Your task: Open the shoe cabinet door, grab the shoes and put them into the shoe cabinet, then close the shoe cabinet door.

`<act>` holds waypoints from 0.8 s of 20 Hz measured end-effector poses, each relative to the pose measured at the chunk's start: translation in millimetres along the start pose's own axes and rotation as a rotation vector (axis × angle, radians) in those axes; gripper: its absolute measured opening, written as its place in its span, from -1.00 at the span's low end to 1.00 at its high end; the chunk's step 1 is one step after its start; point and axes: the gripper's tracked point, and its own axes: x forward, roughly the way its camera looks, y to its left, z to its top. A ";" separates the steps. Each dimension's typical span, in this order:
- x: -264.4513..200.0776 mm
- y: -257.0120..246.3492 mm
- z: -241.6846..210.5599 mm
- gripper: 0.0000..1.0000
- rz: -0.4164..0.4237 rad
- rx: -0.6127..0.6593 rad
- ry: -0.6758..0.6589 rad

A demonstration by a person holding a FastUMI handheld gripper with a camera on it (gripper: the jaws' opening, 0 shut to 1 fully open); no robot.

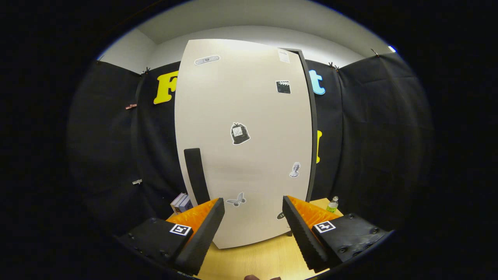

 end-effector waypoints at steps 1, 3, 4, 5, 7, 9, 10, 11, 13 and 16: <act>-0.5 -1.6 -0.9 0.96 -0.004 -0.007 -0.001; -3.7 -5.3 -0.6 0.96 -0.011 -0.014 -0.004; -5.4 -7.8 -0.2 0.96 -0.013 -0.015 -0.008; -7.2 -8.5 -0.8 0.96 -0.014 -0.015 -0.009; -10.7 -10.8 -0.6 0.96 -0.015 -0.011 -0.009; -13.5 -13.9 1.8 0.96 -0.018 -0.010 -0.016; -14.9 -15.2 3.7 0.96 -0.019 -0.011 -0.021; -17.0 -15.9 4.2 0.96 -0.018 -0.011 -0.023; -19.4 -15.8 5.8 0.96 -0.013 -0.012 -0.025; -22.1 -17.3 5.7 0.96 -0.007 -0.014 -0.024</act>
